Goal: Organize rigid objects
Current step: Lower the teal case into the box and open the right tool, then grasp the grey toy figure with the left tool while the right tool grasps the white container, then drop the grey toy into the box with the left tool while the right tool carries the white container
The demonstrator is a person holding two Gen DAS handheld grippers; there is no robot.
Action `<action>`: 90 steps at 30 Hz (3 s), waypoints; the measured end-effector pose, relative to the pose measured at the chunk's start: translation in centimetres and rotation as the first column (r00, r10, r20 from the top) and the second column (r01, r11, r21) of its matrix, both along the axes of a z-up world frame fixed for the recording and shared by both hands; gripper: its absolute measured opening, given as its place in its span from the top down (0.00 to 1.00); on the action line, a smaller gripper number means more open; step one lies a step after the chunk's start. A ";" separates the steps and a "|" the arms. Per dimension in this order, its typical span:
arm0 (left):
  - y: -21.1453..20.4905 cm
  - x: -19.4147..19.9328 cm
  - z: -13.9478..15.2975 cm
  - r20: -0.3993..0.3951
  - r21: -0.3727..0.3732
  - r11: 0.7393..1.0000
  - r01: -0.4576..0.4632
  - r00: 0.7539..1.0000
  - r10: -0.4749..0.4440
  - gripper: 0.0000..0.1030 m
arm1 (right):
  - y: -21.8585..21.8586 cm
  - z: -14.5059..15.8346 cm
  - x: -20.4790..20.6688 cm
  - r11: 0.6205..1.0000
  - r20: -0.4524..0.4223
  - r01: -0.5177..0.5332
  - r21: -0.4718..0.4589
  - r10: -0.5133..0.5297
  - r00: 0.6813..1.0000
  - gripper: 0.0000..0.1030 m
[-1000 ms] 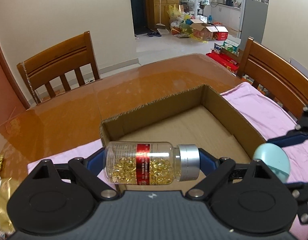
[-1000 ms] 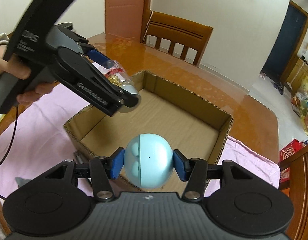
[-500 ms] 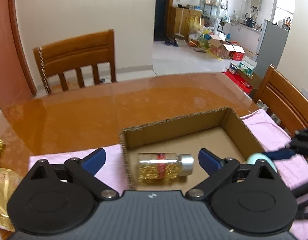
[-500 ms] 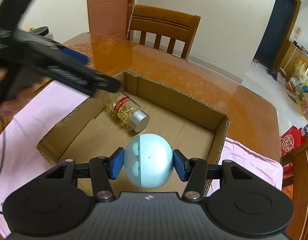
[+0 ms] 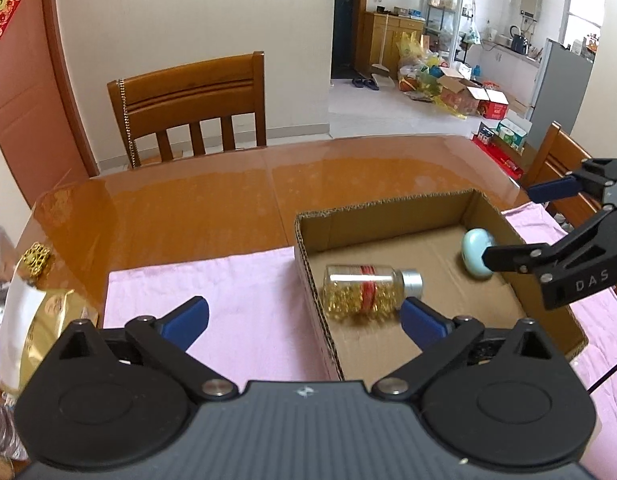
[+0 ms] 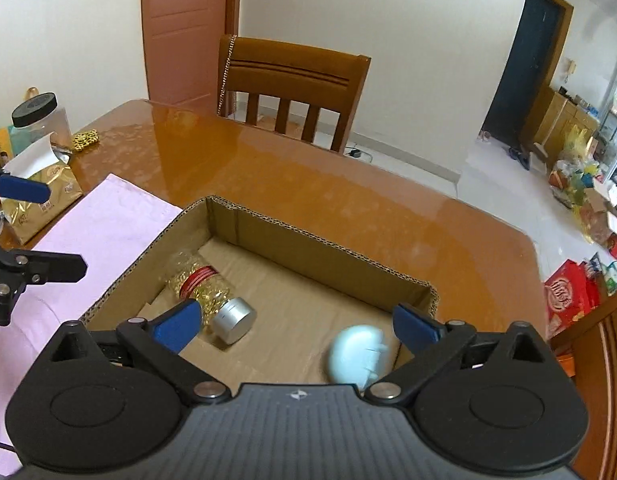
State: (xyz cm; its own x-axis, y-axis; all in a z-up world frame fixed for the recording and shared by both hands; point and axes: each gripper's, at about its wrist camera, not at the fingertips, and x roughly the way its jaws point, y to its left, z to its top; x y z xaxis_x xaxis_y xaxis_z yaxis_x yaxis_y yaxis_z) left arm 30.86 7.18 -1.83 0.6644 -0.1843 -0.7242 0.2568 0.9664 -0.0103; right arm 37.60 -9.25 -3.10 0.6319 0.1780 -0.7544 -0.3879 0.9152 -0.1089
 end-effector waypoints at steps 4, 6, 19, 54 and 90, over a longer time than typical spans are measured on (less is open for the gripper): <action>0.0 -1.6 0.1 0.015 0.018 1.000 0.002 1.000 -0.002 0.02 | -0.2 0.0 -1.7 1.000 -0.008 0.002 0.004 -0.002 1.000 0.00; -0.2 -2.7 0.1 0.016 0.031 1.000 -0.005 1.000 0.005 0.02 | -0.4 -0.2 -2.8 1.000 -0.023 0.005 0.012 -0.005 1.000 0.00; -2.8 -11.4 -2.5 -0.032 0.097 0.991 -0.095 0.995 0.098 0.01 | -3.5 -2.6 -13.1 0.998 -0.080 0.064 0.014 -0.062 0.995 0.00; 0.0 -21.2 -11.1 -0.173 0.178 0.973 -0.150 0.968 0.181 0.01 | -8.3 -9.7 -19.5 0.952 -0.197 0.300 -0.051 -0.305 0.932 0.00; -1.0 -17.2 -10.8 -0.241 0.076 0.996 0.036 0.970 -0.017 0.49 | -7.7 -11.4 -17.3 0.991 -0.238 0.099 -0.089 -0.118 0.964 0.14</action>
State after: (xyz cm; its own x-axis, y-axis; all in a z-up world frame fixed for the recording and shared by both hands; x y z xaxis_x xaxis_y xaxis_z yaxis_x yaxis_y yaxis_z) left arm 13.69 6.18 -12.62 0.4652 -0.1349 -0.8749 0.2817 0.9595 0.0018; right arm 20.33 -16.97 -14.51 0.4407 0.0549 -0.8960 -0.3101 0.9460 -0.0946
